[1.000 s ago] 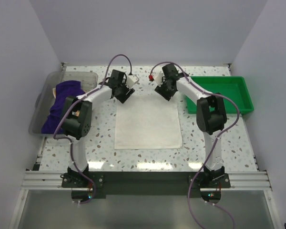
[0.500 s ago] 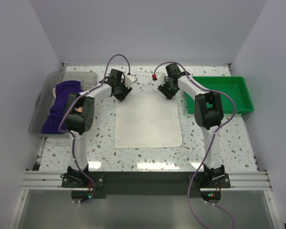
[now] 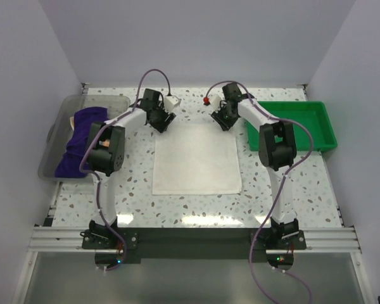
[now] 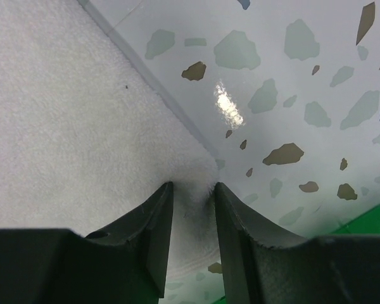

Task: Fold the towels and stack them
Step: Fold the towel

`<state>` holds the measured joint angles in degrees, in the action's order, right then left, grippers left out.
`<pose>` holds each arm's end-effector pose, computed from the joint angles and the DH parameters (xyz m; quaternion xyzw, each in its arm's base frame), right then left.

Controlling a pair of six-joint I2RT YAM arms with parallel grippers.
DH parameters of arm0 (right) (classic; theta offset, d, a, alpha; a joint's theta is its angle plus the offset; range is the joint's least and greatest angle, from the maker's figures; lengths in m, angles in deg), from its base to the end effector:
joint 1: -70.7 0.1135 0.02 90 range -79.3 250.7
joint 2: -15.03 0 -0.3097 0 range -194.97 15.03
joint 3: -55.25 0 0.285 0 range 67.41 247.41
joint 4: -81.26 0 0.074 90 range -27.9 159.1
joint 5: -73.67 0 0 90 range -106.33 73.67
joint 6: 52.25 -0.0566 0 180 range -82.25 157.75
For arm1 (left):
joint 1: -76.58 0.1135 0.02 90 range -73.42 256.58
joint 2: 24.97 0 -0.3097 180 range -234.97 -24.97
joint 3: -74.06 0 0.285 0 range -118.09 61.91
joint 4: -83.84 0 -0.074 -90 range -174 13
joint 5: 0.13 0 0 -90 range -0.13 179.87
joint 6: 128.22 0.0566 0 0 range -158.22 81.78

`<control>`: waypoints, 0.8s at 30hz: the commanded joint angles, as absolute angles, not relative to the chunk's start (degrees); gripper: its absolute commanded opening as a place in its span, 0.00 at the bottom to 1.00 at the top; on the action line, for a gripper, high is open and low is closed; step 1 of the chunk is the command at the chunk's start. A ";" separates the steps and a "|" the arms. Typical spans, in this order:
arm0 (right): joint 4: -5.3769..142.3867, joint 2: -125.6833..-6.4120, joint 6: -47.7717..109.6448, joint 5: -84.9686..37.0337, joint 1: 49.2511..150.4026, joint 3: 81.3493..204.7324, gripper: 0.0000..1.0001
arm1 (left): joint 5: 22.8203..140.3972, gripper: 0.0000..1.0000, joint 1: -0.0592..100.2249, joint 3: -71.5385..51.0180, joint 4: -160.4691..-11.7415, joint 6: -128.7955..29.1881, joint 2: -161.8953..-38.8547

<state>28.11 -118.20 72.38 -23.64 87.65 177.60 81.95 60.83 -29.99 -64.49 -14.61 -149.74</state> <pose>0.5422 0.1728 0.1684 -0.4360 0.8694 0.0269 0.2311 0.5201 -0.1548 0.1640 0.3390 0.8817 -0.0432 0.3253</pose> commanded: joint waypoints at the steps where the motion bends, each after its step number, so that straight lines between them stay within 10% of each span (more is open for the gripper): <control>1: 25.07 -121.55 74.93 -23.89 86.96 178.24 0.36 | 81.87 0.64 62.17 -31.34 -60.98 -13.70 -153.11; 16: 23.31 -123.04 74.75 -23.89 86.96 177.88 0.15 | 74.93 0.58 65.07 -39.43 -48.94 -15.72 -161.37; 24: 24.28 -121.55 74.23 -22.92 86.61 178.76 0.00 | 76.42 0.14 65.33 -40.14 -46.21 -14.24 -161.56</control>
